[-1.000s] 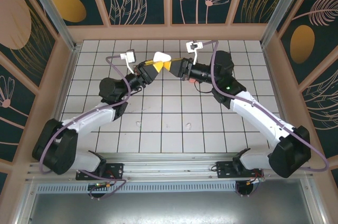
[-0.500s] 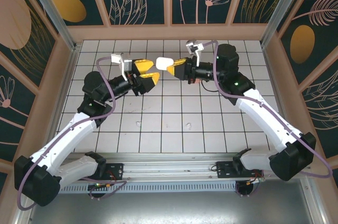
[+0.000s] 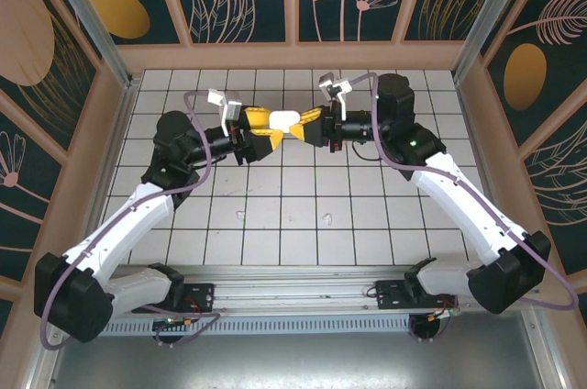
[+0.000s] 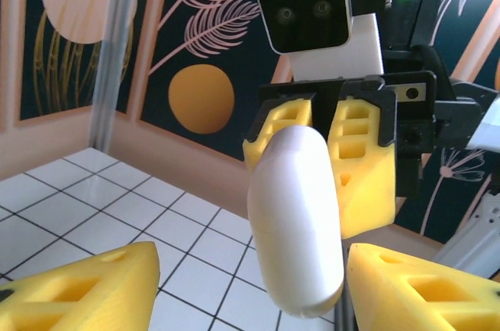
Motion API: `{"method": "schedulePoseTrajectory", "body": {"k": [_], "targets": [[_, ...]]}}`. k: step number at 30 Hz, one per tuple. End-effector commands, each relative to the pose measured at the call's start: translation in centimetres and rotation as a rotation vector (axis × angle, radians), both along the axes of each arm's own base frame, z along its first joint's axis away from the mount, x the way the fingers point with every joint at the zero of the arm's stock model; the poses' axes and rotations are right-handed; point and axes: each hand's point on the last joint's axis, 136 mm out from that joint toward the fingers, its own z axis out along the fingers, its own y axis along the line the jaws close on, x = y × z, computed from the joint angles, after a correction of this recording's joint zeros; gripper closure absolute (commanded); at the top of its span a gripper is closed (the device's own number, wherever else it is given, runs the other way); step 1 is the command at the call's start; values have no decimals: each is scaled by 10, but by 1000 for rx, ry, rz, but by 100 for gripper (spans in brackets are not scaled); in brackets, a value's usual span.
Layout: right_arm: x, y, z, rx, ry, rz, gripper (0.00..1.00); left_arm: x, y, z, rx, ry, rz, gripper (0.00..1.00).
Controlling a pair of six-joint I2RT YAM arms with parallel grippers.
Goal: Insert the wireless bluetooth earbuds into the charging case
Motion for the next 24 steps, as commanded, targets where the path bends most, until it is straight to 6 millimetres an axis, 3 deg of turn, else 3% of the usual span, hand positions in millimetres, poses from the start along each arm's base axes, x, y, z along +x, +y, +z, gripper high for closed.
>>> {"method": "schedulePoseTrajectory", "body": {"k": [1, 6, 14, 20, 24], "targets": [[-3, 2, 5, 11, -37, 37, 90, -10, -2, 16, -51, -34, -78, 38], [-1, 2, 0, 4, -27, 35, 90, -8, -4, 16, -63, -30, -87, 44], [1, 2, 0, 0, -32, 18, 90, -9, -6, 9, -53, -13, -116, 73], [19, 0, 8, -5, -45, -81, 75, -4, -8, 0, -10, -3, -94, 90], [24, 1, 15, -1, -57, -99, 71, -2, -8, -5, 41, -5, -86, 93]]}}
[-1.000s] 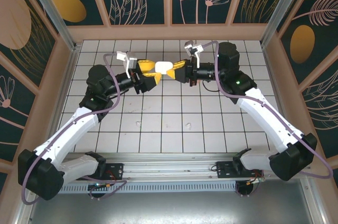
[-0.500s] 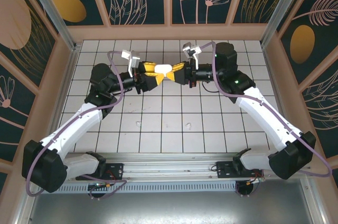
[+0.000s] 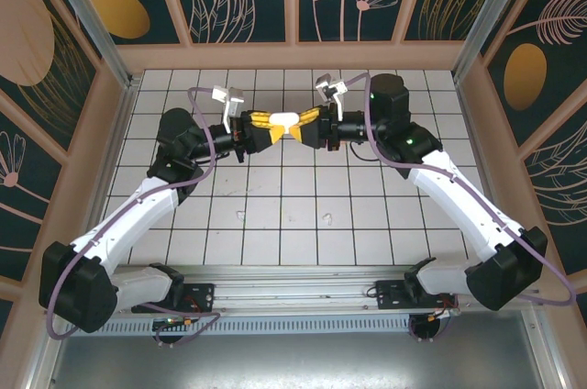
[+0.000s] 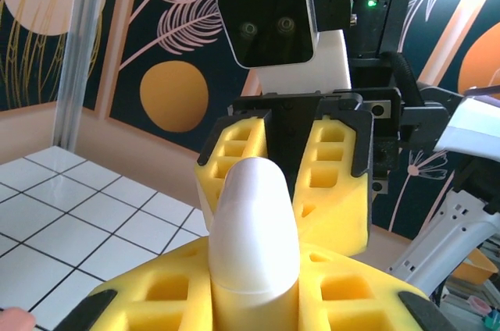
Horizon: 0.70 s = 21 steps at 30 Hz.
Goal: Insert the wireless bluetooth earbuds into the charging case
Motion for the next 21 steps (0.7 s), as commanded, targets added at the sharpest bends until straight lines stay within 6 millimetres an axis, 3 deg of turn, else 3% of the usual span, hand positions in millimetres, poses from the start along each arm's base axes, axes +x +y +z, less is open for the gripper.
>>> {"method": "schedulePoseTrajectory", "body": {"k": [1, 5, 12, 21], "targets": [[14, -1, 28, 34, -71, -58, 67, -2, -2, -4, 61, -36, -17, 93], [15, 2, 28, 7, -65, -37, 54, -4, 0, -7, 96, -65, -2, 93], [37, -2, 11, -45, -30, -91, 53, -7, 0, -10, 116, -100, -12, 96], [10, 2, 9, -38, 2, 22, 38, 2, 4, -13, 135, -137, 58, 96]]}}
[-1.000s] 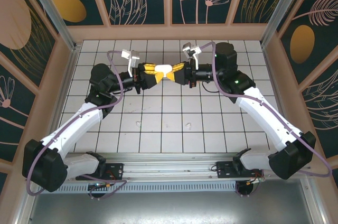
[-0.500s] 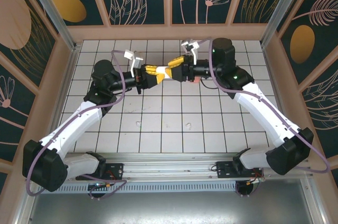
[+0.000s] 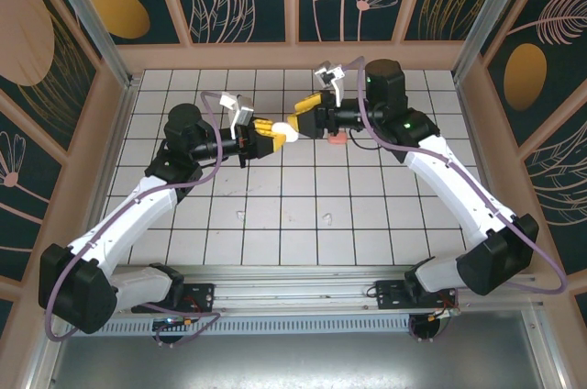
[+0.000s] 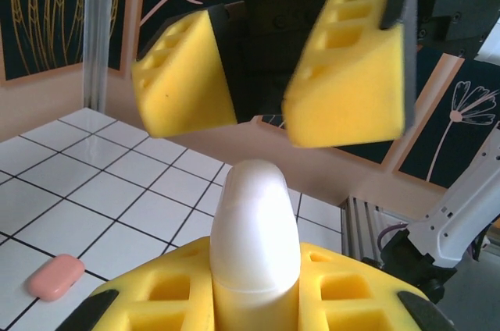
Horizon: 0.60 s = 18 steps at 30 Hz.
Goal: Insert the wireless bluetooth earbuds into the charging case
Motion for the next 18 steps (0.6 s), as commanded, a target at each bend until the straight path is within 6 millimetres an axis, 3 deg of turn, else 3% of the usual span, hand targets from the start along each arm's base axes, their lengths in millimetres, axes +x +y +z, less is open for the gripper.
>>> {"method": "schedulePoseTrajectory", "body": {"k": [1, 6, 18], "targets": [[-15, 0, 5, -19, -22, 50, 37, -3, 4, 17, 9, -109, 19, 96], [-20, 5, -17, -64, 1, 69, 37, -5, 4, 17, 15, -139, 14, 96], [19, 9, -44, -116, 49, -65, 41, -19, 8, 12, -34, -142, -12, 96]]}}
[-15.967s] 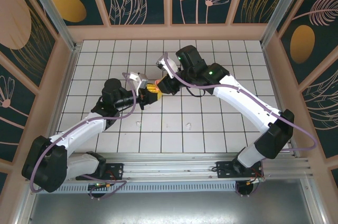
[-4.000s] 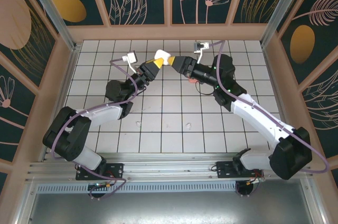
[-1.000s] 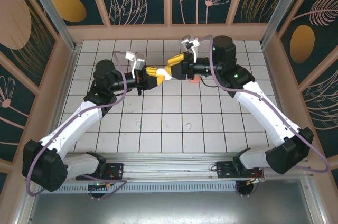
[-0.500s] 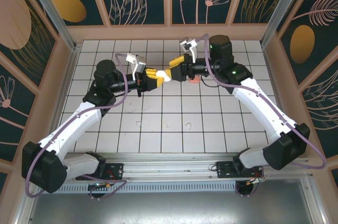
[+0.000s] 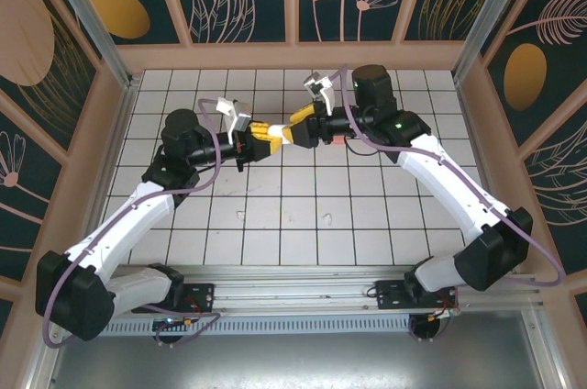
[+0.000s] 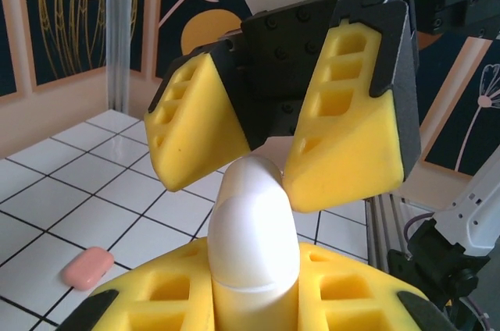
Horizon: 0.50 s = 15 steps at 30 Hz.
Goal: Insert the wireless bluetooth earbuds into the charging case
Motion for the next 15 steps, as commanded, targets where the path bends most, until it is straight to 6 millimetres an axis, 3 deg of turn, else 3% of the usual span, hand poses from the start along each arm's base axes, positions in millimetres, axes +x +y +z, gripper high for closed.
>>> {"method": "schedulePoseTrajectory", "body": {"k": [1, 11, 15], "targets": [[27, -1, -14, -35, 9, -105, 41, -19, 1, 24, -61, -98, -55, 96], [52, -4, -27, -65, 74, -230, 41, -26, 6, 18, -103, -160, -38, 94], [50, -6, -25, -78, 98, -239, 41, -17, 8, 13, -76, -165, 9, 94]]}}
